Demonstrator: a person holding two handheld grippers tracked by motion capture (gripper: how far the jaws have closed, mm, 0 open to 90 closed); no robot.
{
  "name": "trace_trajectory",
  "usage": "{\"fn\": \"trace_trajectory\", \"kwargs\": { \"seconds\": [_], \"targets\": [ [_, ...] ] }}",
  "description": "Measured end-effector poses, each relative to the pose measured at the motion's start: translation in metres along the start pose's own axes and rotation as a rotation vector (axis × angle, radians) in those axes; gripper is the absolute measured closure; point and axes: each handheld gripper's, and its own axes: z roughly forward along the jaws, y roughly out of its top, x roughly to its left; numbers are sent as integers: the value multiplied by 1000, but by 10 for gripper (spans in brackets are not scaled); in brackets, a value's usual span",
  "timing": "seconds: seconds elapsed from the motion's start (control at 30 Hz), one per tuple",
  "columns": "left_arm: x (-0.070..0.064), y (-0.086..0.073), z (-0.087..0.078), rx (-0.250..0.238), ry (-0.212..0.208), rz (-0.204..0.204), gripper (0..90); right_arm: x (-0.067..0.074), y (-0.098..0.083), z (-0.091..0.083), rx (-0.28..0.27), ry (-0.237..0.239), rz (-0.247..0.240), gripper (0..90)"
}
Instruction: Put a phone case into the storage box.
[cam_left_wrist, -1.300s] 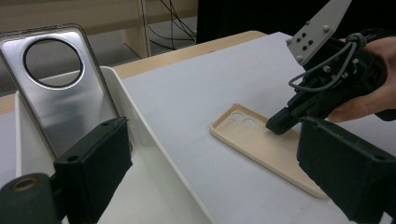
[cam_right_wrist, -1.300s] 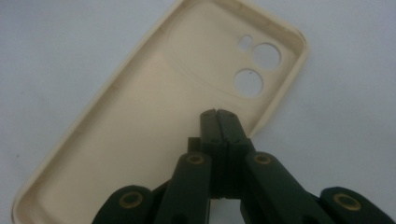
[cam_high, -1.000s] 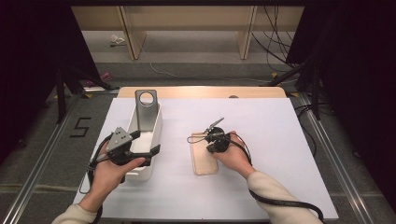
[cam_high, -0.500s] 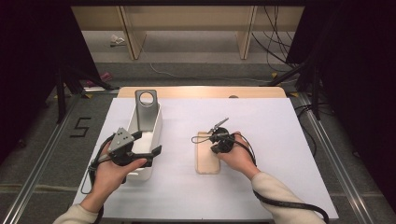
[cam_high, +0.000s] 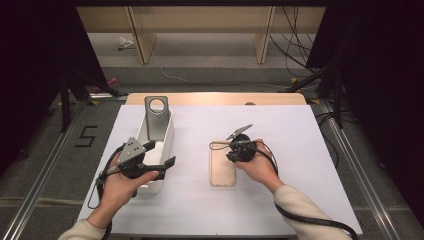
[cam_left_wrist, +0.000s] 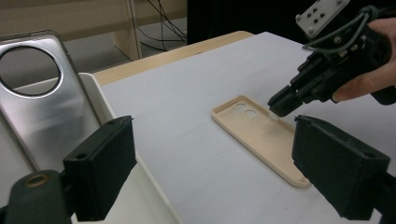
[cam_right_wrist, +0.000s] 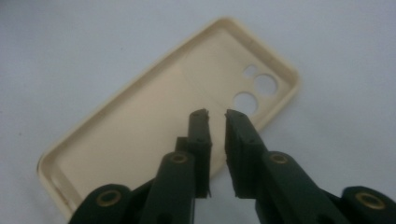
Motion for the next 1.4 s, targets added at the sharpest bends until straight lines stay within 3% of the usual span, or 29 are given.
{"fn": "trace_trajectory", "kwargs": {
  "seconds": [0.27, 0.5, 0.93, 1.17, 1.4],
  "targets": [
    [-13, 3, 7, 10, -35, 46, 138, -18, -23, -37, -178, -3, -3, 377],
    [-22, 6, 15, 18, -59, 69, 140, -25, -47, -59, -275, 16, -2, 174],
    [-28, 5, 20, 41, -71, 105, 146, -30, -78, -83, -334, -14, 11, 163],
    [-39, 8, 27, 108, -102, 199, 157, -31, -88, -91, -340, -28, 27, 163],
    [-53, 10, 41, 230, -140, 302, 157, -31, -97, -96, -337, -34, 35, 163]
  ]
}}
